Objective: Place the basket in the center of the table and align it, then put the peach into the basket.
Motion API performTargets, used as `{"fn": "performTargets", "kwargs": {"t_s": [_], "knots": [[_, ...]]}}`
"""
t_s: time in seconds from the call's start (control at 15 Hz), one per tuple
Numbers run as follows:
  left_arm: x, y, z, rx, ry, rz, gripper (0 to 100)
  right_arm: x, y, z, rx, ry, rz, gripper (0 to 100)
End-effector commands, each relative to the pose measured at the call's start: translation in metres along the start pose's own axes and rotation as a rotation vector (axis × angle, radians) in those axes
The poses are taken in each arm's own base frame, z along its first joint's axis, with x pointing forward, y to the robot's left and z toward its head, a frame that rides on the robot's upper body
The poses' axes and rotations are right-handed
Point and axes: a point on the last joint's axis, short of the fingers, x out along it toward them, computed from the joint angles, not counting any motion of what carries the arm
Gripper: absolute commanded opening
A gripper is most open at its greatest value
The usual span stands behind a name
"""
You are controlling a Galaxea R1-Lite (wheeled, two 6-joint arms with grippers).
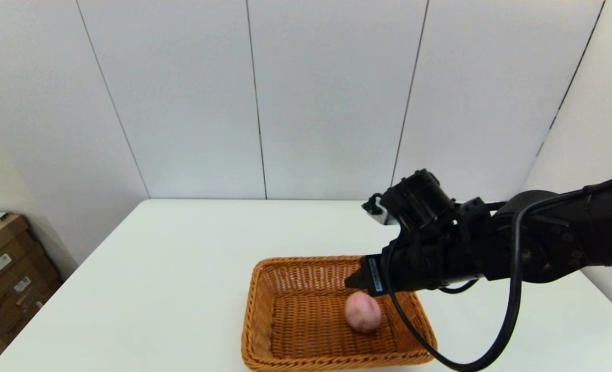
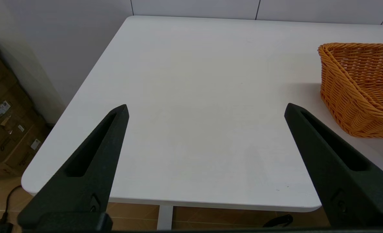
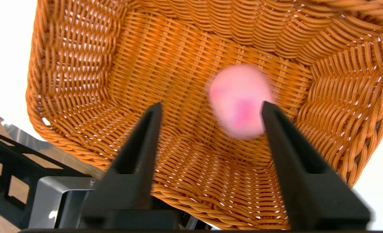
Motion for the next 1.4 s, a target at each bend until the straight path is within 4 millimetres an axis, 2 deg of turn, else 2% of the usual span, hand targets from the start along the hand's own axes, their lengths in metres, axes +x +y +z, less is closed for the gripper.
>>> {"fn": "performTargets", "kwargs": {"t_s": [0.07,0.27,0.4,0.6,0.73,0.87,1.0,1.2,1.33,1.4], "knots": [[0.0,0.0,0.0,-0.003,-0.002,0.001,100,-0.031,-0.056,0.018,0.142,-0.102,-0.079,100],[0.0,0.0,0.0,-0.006,-0.002,0.004,100,-0.06,-0.126,0.028,0.276,-0.187,-0.18,100],[0.0,0.0,0.0,-0.009,-0.001,0.004,100,-0.076,-0.173,0.025,0.327,-0.215,-0.226,100],[0.0,0.0,0.0,-0.009,-0.002,0.004,100,-0.087,-0.241,0.015,0.408,-0.218,-0.317,100],[0.0,0.0,0.0,-0.009,-0.004,0.004,100,-0.094,-0.259,0.007,0.429,-0.22,-0.339,100],[0.0,0.0,0.0,-0.009,-0.002,0.004,100,-0.103,-0.262,0.004,0.414,-0.238,-0.298,100],[0.0,0.0,0.0,-0.009,-0.001,0.004,100,-0.117,-0.25,0.004,0.392,-0.27,-0.273,100],[0.0,0.0,0.0,-0.009,-0.004,0.004,100,-0.156,-0.213,-0.013,0.328,-0.367,-0.229,100],[0.0,0.0,0.0,-0.009,-0.002,0.005,100,-0.182,-0.184,-0.039,0.27,-0.429,-0.246,100],[0.0,0.0,0.0,-0.009,-0.002,0.004,100,-0.194,-0.166,-0.059,0.221,-0.463,-0.264,100]]}}
